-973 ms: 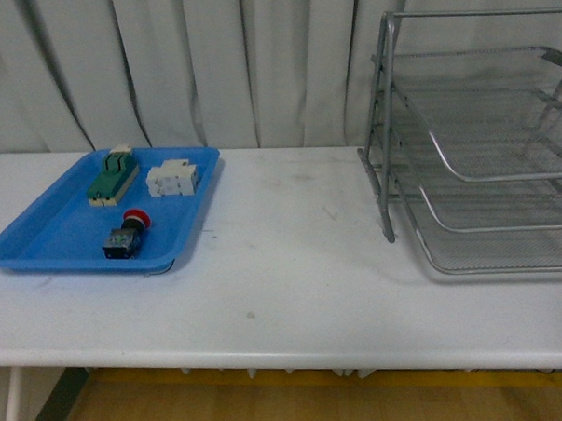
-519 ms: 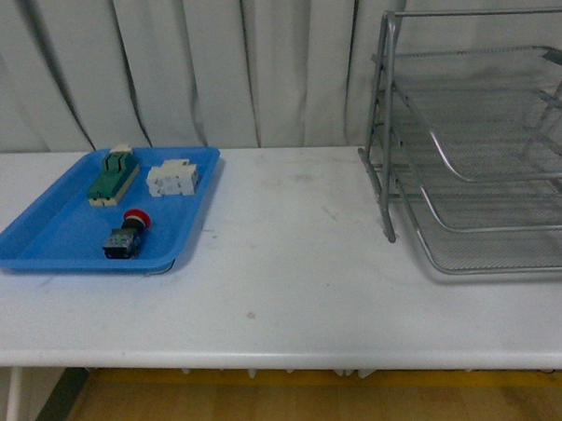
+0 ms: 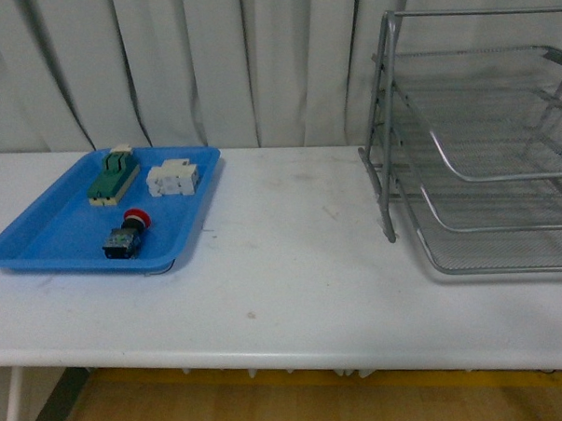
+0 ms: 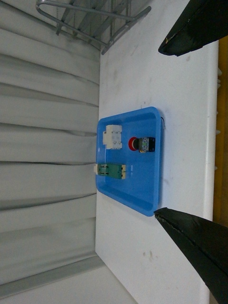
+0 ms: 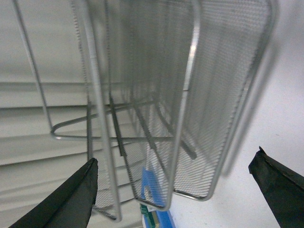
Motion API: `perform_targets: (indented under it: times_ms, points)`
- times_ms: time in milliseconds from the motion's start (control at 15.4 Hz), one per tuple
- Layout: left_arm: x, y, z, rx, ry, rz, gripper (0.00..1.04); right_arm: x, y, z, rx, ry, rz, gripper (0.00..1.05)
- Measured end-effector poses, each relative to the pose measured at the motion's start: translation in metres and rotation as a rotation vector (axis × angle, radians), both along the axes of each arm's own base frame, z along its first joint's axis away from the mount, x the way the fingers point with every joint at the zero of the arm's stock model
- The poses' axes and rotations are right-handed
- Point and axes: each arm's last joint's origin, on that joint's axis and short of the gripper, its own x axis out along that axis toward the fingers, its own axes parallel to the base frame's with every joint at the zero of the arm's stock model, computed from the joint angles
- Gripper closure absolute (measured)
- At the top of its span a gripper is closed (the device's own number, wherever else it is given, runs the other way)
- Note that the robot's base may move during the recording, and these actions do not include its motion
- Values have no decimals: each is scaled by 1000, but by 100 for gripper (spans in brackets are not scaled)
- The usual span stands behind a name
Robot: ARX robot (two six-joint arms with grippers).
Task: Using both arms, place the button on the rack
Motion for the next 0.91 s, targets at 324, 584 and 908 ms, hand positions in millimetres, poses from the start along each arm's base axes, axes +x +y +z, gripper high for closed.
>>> perform_targets:
  times_ms: [324, 584, 908]
  points:
    - [0, 0, 0, 0, 1, 0, 7, 13, -3, -18, 29, 43, -29, 6]
    - [0, 0, 0, 0, 1, 0, 7, 24, -6, -25, 14, 46, -35, 6]
    - [0, 0, 0, 0, 1, 0, 7, 51, -7, -16, -48, -32, -5, 6]
